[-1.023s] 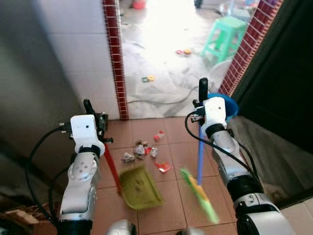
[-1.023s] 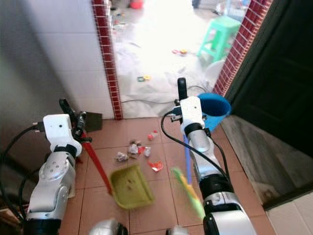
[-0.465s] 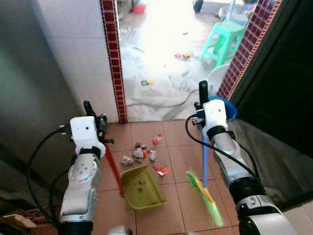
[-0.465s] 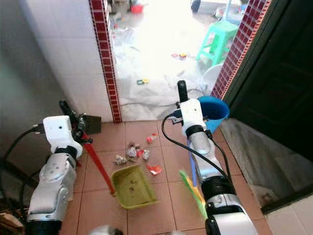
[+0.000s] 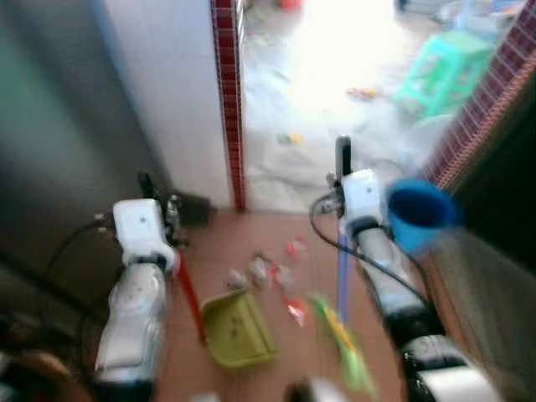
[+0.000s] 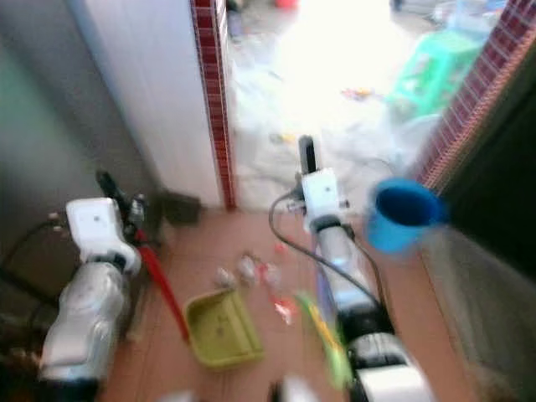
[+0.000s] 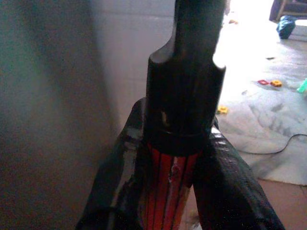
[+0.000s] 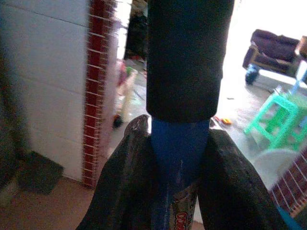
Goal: Sweep floor
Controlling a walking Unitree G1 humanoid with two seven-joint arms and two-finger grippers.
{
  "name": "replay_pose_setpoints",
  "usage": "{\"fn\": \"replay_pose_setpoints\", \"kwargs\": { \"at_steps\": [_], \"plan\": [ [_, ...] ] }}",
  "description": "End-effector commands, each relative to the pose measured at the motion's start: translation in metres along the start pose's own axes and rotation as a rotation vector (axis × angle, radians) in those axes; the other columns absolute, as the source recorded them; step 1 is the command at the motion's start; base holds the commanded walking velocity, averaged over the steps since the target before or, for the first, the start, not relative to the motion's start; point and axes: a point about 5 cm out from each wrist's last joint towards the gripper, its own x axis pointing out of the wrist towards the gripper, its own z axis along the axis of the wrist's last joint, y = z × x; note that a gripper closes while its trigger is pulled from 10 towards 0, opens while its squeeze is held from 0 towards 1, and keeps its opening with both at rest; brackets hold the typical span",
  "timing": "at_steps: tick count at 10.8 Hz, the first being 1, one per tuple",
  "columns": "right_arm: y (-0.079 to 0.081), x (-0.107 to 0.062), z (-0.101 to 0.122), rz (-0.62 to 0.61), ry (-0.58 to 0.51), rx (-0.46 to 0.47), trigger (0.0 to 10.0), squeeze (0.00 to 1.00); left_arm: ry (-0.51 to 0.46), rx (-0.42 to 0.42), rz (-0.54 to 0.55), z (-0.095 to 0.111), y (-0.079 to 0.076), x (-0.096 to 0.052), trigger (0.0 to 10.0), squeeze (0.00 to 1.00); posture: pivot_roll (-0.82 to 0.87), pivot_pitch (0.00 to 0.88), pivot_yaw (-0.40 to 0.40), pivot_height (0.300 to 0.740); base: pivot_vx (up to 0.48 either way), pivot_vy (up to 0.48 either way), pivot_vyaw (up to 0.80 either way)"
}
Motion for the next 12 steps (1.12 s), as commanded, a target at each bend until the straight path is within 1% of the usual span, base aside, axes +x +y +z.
{"fn": "replay_pose_setpoints", "kwargs": {
  "at_steps": [1,2,4,5,6,7,9,11,12],
  "plan": [
    [-0.002,0.007,0.017,-0.007,-0.072,-0.010,10.0,0.00,-0.088,-0.035,-0.020,0.020,-0.004,0.004,10.0,0.00,0.00,0.000,-0.007,0.740,0.390,0.000,0.00],
    [-0.004,0.008,0.013,-0.017,-0.049,-0.004,10.0,0.00,-0.088,-0.041,-0.037,0.018,-0.009,0.002,10.0,0.00,0.00,0.000,-0.006,0.740,0.000,0.000,0.00],
    [-0.002,0.007,0.012,-0.011,-0.044,-0.003,10.0,0.00,-0.065,-0.035,-0.030,0.014,-0.007,0.001,10.0,0.00,0.01,0.000,-0.006,0.740,0.000,0.000,0.00],
    [0.000,0.007,0.011,-0.007,-0.034,0.016,10.0,0.00,-0.039,-0.021,-0.024,0.009,-0.005,0.001,10.0,0.00,0.01,0.000,-0.007,0.740,0.000,0.000,0.00],
    [0.001,0.007,0.010,0.000,-0.028,0.039,10.0,0.00,-0.035,-0.019,-0.022,0.008,-0.003,0.002,10.0,0.00,0.01,0.000,-0.007,0.740,0.000,0.000,0.00],
    [0.001,0.007,0.011,0.003,-0.029,0.036,10.0,0.00,-0.046,-0.013,-0.032,0.012,-0.004,0.004,10.0,0.00,0.00,0.000,-0.005,0.740,0.000,0.000,0.00],
    [0.002,0.004,0.009,0.006,-0.021,0.047,10.0,0.00,-0.059,0.004,-0.043,0.016,-0.003,0.004,10.0,0.00,0.01,0.005,0.002,0.740,0.000,0.000,0.00],
    [0.003,-0.003,0.004,0.016,-0.013,0.049,10.0,0.00,-0.028,0.016,-0.073,0.005,-0.001,0.000,10.0,0.00,0.02,0.035,-0.019,0.740,0.000,0.000,0.00],
    [0.005,-0.001,0.009,0.059,-0.034,0.046,10.0,0.00,-0.037,-0.003,-0.083,-0.001,0.002,0.000,10.0,0.00,0.01,0.043,-0.002,0.740,0.000,0.000,0.00]
  ]
}}
